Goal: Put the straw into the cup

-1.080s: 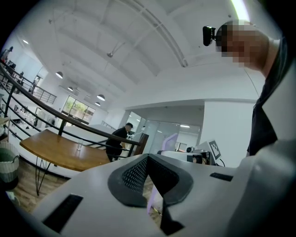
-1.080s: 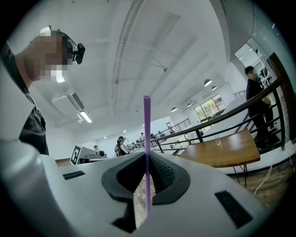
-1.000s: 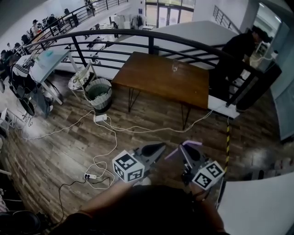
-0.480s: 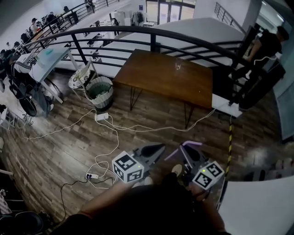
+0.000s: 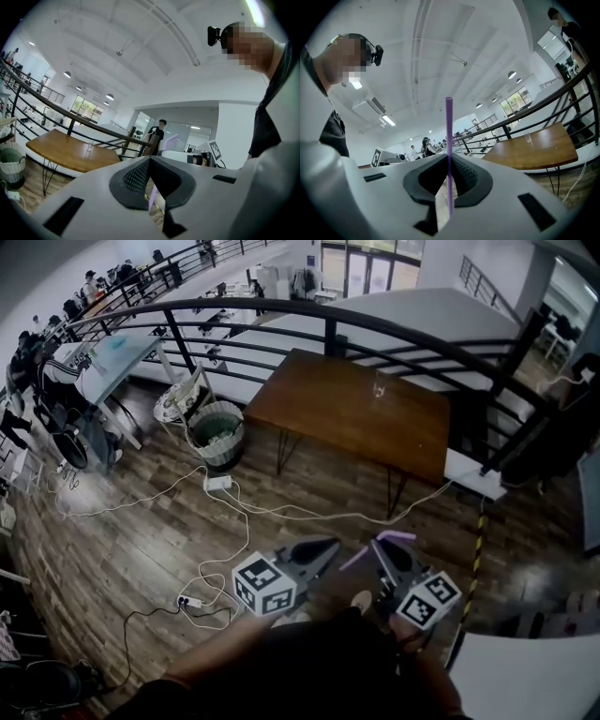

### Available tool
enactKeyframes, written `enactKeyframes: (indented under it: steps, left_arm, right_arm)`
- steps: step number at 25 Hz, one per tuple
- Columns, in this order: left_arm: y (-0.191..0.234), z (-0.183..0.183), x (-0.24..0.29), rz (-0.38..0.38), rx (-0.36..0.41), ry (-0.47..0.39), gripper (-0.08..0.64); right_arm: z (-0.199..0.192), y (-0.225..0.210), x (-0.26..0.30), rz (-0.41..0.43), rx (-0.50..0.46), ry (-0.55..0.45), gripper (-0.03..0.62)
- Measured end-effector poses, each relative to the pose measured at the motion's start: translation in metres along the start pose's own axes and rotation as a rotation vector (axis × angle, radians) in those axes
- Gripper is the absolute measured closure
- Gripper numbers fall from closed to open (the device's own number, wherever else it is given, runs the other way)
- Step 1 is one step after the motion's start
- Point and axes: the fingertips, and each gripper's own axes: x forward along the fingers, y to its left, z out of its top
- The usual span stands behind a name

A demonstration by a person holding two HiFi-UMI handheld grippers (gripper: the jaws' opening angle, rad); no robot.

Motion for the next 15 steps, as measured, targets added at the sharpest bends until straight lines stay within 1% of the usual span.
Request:
enactKeyframes:
  steps: [7,15]
  left_arm:
    - [0.020,0.016,0.054,0.037,0.003,-0.006,0.549]
    - [0.025,0.033,0.137,0.072,0.023,-0.034,0.549]
  right_arm:
    - [0.029,-0.054,0.008,0.035,0.004,0.007,0.561]
    - [0.065,-0.128,-0.011,0.067,-0.006,0.003,0.561]
